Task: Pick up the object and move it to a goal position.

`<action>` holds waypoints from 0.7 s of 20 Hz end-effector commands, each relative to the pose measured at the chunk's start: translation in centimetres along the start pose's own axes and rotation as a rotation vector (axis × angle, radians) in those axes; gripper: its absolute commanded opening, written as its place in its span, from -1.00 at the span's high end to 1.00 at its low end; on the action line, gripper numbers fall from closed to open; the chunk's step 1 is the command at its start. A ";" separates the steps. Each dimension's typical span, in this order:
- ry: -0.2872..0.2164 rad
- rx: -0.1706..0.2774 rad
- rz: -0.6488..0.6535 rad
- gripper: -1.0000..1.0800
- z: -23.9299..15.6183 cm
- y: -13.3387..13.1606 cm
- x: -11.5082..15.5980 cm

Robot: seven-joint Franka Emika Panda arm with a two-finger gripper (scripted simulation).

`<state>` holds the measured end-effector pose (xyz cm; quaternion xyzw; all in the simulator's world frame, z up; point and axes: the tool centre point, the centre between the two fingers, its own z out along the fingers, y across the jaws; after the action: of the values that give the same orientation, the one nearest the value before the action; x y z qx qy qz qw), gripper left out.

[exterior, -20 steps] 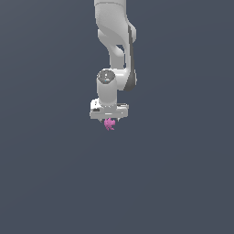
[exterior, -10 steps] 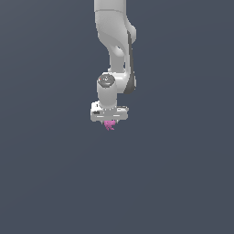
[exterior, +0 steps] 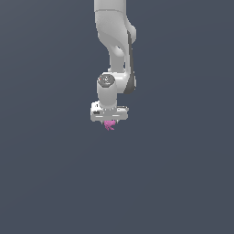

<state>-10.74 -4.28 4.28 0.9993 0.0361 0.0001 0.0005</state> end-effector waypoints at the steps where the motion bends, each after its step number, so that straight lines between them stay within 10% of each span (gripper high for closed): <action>1: 0.000 -0.004 0.000 1.00 -0.2 0.1 0.1; 14: -0.008 -0.130 0.007 1.00 -5.3 4.3 2.6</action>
<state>-8.30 -7.70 8.64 0.9980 0.0334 -0.0017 0.0540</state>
